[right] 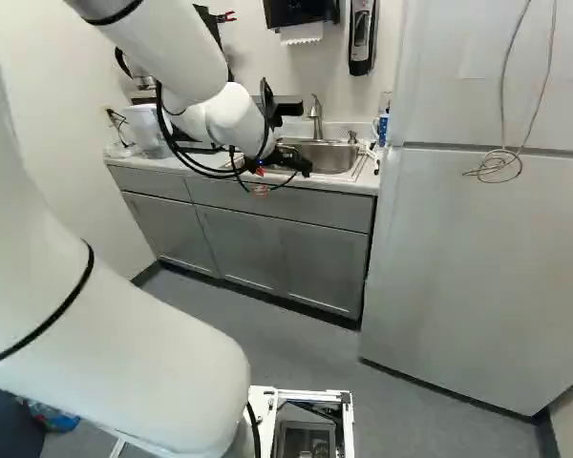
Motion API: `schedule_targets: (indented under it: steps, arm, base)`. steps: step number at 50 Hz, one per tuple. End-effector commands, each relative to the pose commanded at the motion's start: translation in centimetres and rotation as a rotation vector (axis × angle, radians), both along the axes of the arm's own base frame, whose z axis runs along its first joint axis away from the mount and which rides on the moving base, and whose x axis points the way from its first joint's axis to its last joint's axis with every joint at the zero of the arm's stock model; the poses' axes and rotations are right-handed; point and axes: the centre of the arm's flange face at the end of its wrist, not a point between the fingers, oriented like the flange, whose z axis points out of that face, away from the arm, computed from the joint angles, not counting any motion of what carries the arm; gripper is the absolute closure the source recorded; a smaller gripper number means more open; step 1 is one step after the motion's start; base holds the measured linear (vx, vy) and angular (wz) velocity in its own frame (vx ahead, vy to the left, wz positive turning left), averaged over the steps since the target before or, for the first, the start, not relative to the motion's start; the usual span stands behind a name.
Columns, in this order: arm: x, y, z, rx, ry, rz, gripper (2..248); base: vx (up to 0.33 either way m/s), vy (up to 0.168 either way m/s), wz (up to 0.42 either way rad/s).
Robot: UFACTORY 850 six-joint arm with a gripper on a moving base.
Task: Rinse the cup and place it in the tray
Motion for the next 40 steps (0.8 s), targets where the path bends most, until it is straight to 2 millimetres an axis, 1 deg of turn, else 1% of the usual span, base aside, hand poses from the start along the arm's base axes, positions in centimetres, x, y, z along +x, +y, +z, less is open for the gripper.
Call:
schedule_targets:
  steps: [15, 28, 40]
  arm:
    - [-2.0, 1.2, -3.6, -0.016, -0.066, 0.024, 3]
    - [-4.3, 2.2, -6.8, -0.029, -0.128, 0.047, 3]
    - [-6.4, 3.0, -9.2, -0.037, -0.178, 0.067, 3]
  base:
    - [0.0, 0.0, 0.0]
    - [0.0, 0.0, 0.0]
    - [0.0, 0.0, 0.0]
